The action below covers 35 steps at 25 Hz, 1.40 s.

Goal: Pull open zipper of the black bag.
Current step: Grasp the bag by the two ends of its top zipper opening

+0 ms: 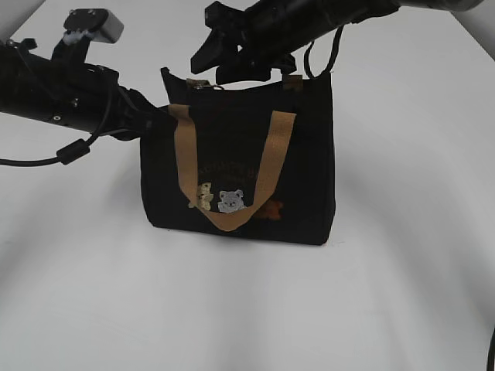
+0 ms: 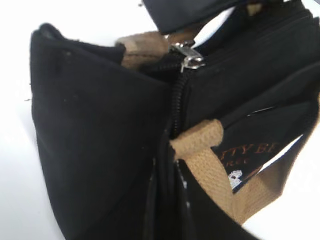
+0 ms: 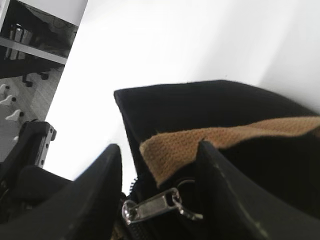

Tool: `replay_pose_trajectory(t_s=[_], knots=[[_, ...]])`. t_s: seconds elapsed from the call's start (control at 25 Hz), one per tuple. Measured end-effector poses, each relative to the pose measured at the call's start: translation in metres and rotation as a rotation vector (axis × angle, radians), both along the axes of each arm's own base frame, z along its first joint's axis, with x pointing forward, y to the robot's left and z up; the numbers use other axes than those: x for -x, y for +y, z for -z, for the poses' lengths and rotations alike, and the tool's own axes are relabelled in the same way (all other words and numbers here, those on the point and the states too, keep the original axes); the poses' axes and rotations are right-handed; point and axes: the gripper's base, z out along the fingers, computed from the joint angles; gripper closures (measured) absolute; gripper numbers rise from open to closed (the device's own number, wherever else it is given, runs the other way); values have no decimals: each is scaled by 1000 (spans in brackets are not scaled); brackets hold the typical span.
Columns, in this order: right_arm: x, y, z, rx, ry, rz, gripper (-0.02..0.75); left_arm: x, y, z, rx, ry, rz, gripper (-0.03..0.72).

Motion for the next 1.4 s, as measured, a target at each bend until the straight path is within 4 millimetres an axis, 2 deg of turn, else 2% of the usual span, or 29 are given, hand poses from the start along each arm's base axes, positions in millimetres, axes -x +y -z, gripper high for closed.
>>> replay_pose_trajectory(t_s=[0.24, 0.76, 0.88, 1.12, 1.2, 1.4], knots=[[0, -2, -4, 49, -73, -30, 359, 0, 0, 0, 1, 1, 2, 655], [12, 0, -1, 70, -34, -165, 367, 0, 0, 0, 1, 1, 3, 655], [12, 0, -1, 71, -37, -168, 440, 0, 0, 0, 2, 2, 3, 655], [11, -1, -1, 81, -49, -168, 709, 0, 0, 0, 1, 1, 4, 655], [11, -1, -1, 83, -54, -170, 738, 0, 0, 0, 1, 1, 4, 655], [11, -1, -2, 87, -61, -170, 738, 0, 0, 0, 1, 1, 4, 655]])
